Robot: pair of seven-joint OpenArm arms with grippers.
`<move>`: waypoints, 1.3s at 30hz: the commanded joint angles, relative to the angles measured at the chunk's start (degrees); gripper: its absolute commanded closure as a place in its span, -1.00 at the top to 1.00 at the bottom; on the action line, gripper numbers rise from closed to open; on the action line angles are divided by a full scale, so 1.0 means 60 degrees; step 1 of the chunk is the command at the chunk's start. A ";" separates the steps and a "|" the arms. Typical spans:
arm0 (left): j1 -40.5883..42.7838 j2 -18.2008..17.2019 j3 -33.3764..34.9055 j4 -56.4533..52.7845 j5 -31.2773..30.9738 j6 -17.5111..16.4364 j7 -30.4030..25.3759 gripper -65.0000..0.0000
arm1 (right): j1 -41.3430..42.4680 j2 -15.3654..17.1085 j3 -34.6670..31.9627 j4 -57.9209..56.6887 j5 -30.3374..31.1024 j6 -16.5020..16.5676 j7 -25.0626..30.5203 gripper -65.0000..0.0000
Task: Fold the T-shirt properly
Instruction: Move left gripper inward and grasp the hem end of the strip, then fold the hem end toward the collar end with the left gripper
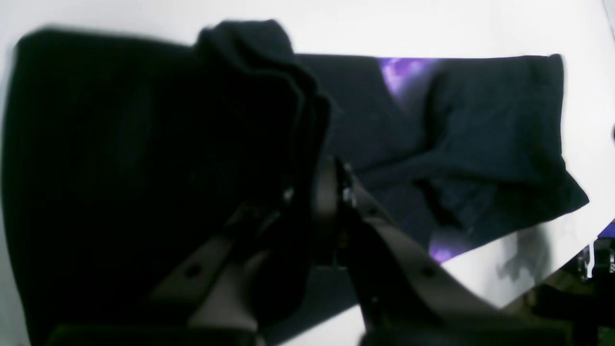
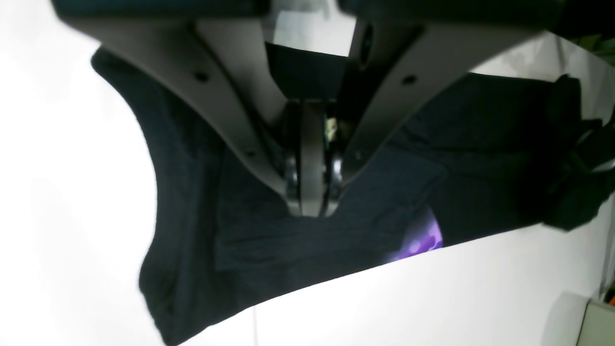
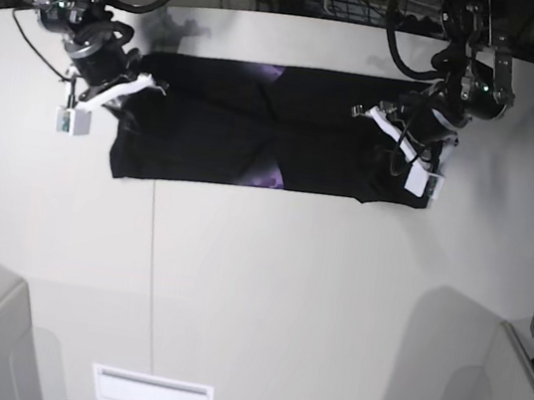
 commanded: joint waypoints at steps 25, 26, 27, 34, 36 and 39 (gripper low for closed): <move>-0.0149 0.0222 0.0096 0.0140 -0.0189 -0.0057 -0.0155 -1.00 | 0.0075 0.0084 0.0034 0.0187 0.0135 0.0114 0.0219 -1.00; -0.0149 0.0222 0.0096 0.0140 -0.0189 -0.0057 -0.0155 -1.00 | 0.0075 0.0084 0.0034 0.0187 0.0135 0.0114 0.0219 -1.00; -0.0135 0.0222 0.0096 0.0140 -0.0189 -0.0057 -0.0155 -1.00 | 0.0061 0.0084 0.0034 0.0187 0.0135 0.0114 0.0219 -1.00; -0.0164 0.0252 0.0389 0.0126 -0.0203 -0.0057 -0.0155 -0.40 | 0.0046 0.0084 0.0034 0.0187 0.0135 0.0114 0.0219 -1.00; -0.0223 0.0222 0.0799 0.0111 -0.0203 -0.0057 -0.0155 -0.24 | 0.0046 0.0084 0.0034 0.0187 0.0135 0.0114 0.0219 -1.00; -0.0355 0.0237 0.1444 -0.0211 -0.0203 -0.0057 -0.0155 -0.09 | 0.0031 0.0055 0.0034 0.0187 0.0135 0.0114 0.0219 -1.00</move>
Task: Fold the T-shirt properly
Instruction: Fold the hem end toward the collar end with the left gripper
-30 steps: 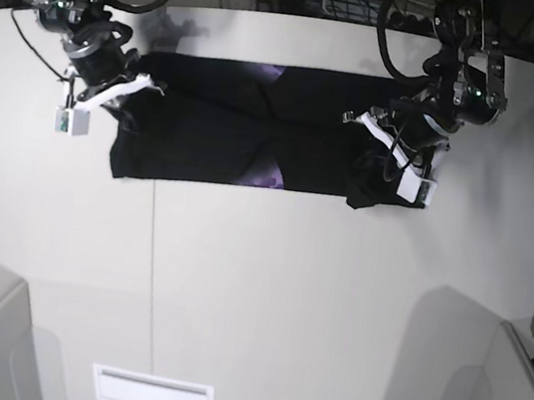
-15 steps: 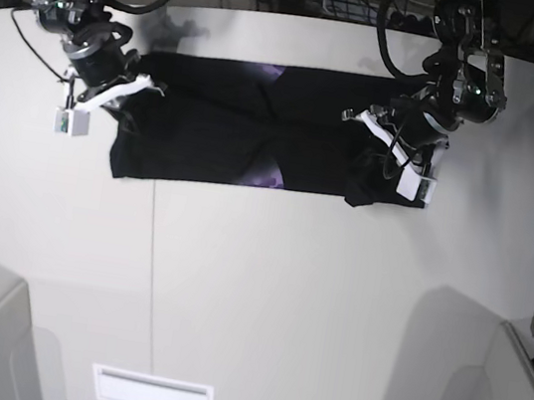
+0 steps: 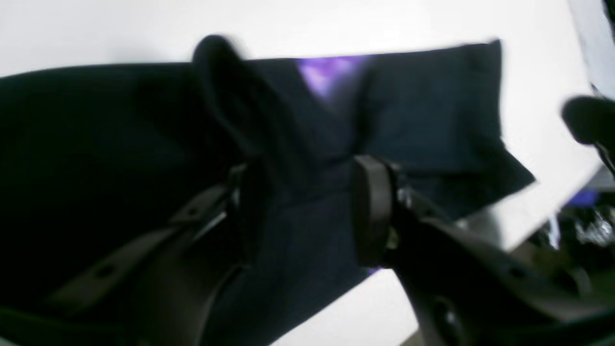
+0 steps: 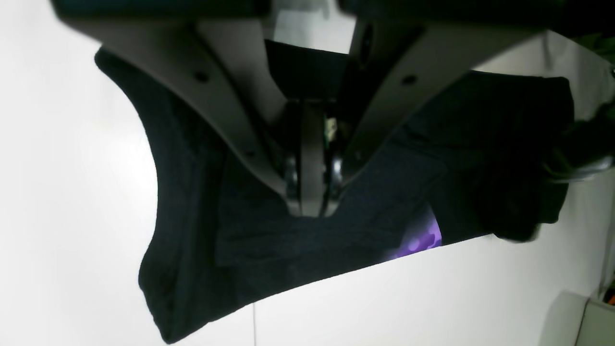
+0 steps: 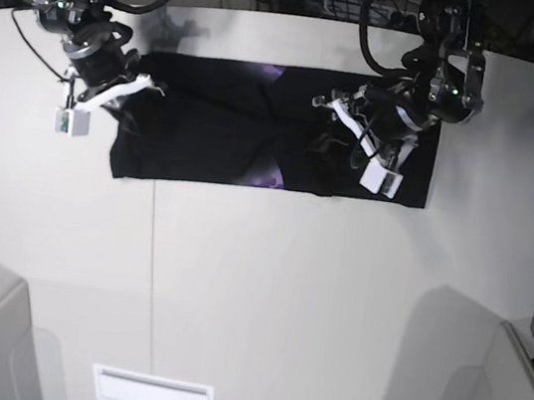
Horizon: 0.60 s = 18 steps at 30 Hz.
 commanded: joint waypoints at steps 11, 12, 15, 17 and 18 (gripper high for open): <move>-0.0847 0.0004 0.1785 0.0029 -0.0563 -0.0093 -0.0147 -0.08 | -0.0009 0.0029 0.0016 0.0187 0.0135 0.0114 0.0219 -1.00; -0.0876 -0.0025 0.1785 0.0146 -0.0665 -0.0093 -0.0147 -0.08 | -0.0009 0.0029 0.0016 0.0187 0.0135 0.0114 0.0219 -1.00; -0.0891 -0.0099 0.1756 0.0556 -0.0768 -0.0093 -0.0147 -0.10 | -0.0009 0.0029 0.0016 0.0187 0.0135 0.0114 0.0204 -1.00; -0.0745 -0.0465 0.1375 0.0805 -0.0812 0.0244 -0.0147 -0.35 | -0.0009 0.0014 0.0016 0.0187 0.0135 0.0114 0.0160 -1.00; -0.0554 -0.0597 0.1155 0.0864 -0.0812 0.0640 -0.0147 -0.63 | 0.0035 0.0014 0.0045 0.0187 0.0135 0.0114 0.0013 -1.00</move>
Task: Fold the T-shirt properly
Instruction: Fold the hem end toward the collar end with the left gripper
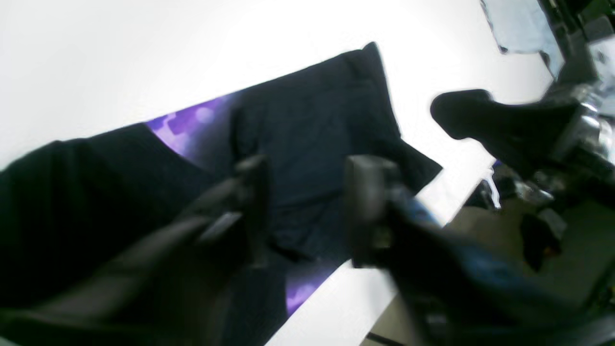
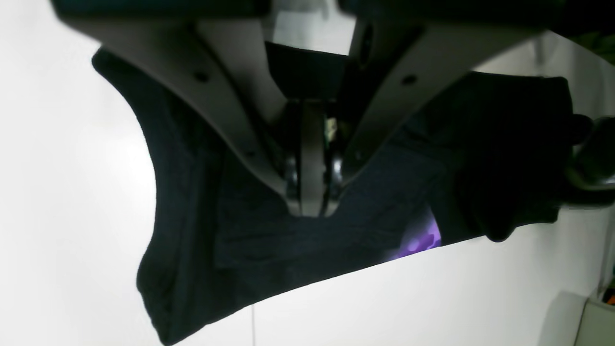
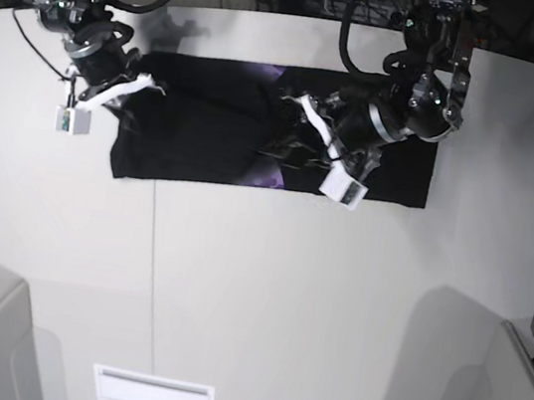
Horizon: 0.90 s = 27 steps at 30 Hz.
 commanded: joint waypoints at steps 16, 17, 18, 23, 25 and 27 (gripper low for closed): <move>0.0937 -0.1109 -0.1365 -0.0048 0.0077 0.2277 -0.0100 -1.00 | 0.0192 0.0044 0.0016 0.0187 0.0142 0.0114 -0.0017 -1.00; 0.0908 -0.1138 -0.0999 -0.0048 0.0077 0.2277 -0.0100 -1.00 | 0.0192 0.0058 0.0030 0.0187 0.0142 0.0114 -0.0017 -1.00; 0.0879 -0.1138 -0.0560 -0.0048 0.0077 0.2277 -0.0100 -1.00 | 0.0207 0.0058 0.0030 0.0187 0.0142 0.0114 -0.0017 -1.00; 0.0307 -0.1153 0.1477 -0.0048 0.0048 0.2248 -0.0100 -1.00 | 0.0207 0.0058 0.0060 0.0187 0.0142 0.0114 -0.0017 -1.00; -0.0044 -0.1153 0.2078 -0.0033 -0.0245 0.2233 -0.0100 -1.00 | 0.0207 0.0058 0.0060 0.0187 0.0142 0.0114 -0.0017 -1.00; -0.0308 -0.1153 0.2210 -0.0033 -0.0890 0.2233 -0.0100 -1.00 | 0.0207 0.0058 0.0060 0.0187 0.0142 0.0114 -0.0017 -1.00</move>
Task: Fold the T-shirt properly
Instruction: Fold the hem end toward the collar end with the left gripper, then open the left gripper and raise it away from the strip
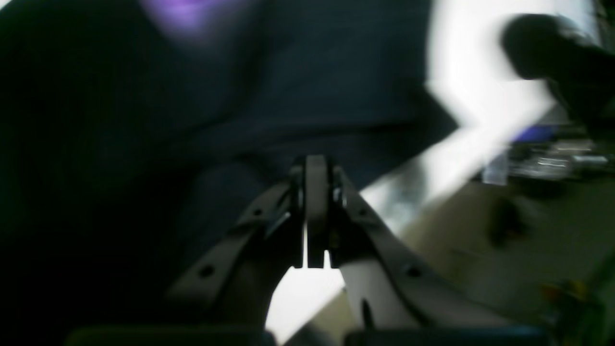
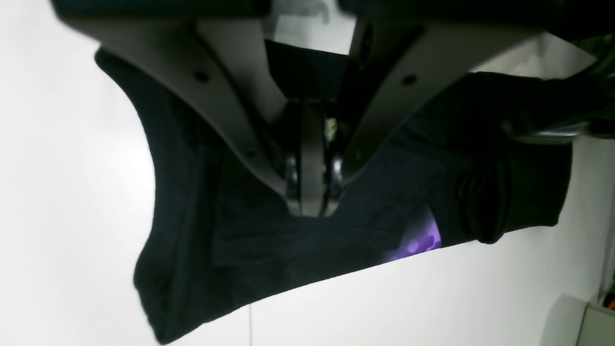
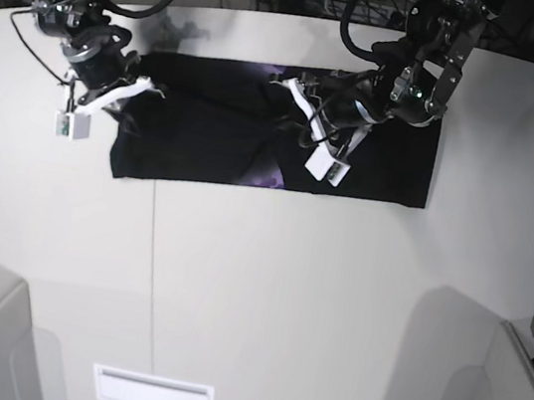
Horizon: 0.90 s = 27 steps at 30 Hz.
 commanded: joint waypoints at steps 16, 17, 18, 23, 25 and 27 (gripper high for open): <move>0.2570 -0.1969 -0.9063 0.0064 -0.1335 -0.2033 -0.0184 -1.00 | 0.2087 -0.0275 0.1880 -0.0590 0.0153 0.0129 -0.3461 0.09; 0.2658 -0.1954 -0.9430 -0.0009 -0.0866 -0.2736 -0.0184 -1.00 | 0.2234 -0.0407 0.2173 -0.0648 0.0153 0.0129 -0.3593 0.33; 0.2702 -0.1837 -0.9811 -0.0185 -0.0280 -0.3498 -0.0199 -1.00 | 0.2351 -0.0480 0.2408 -0.0678 0.0153 0.0129 -0.3652 0.45; 0.2262 -0.0591 -1.1261 -0.1078 0.2944 -0.6692 -0.0228 -1.00 | 0.2981 -0.0304 0.2525 -0.1733 0.0153 0.0129 -0.4164 0.40; 0.1940 -0.0225 -1.1481 -0.1547 0.4101 -0.7007 -0.0360 -1.00 | 0.3113 -0.0231 0.2525 -0.2509 0.0153 0.0129 -0.4208 0.39; 0.1808 0.0068 -1.1466 -0.1928 0.5010 -0.7007 -0.1063 -1.00 | 0.3142 -0.0216 0.2525 -0.2934 0.0139 0.0129 -0.4120 0.39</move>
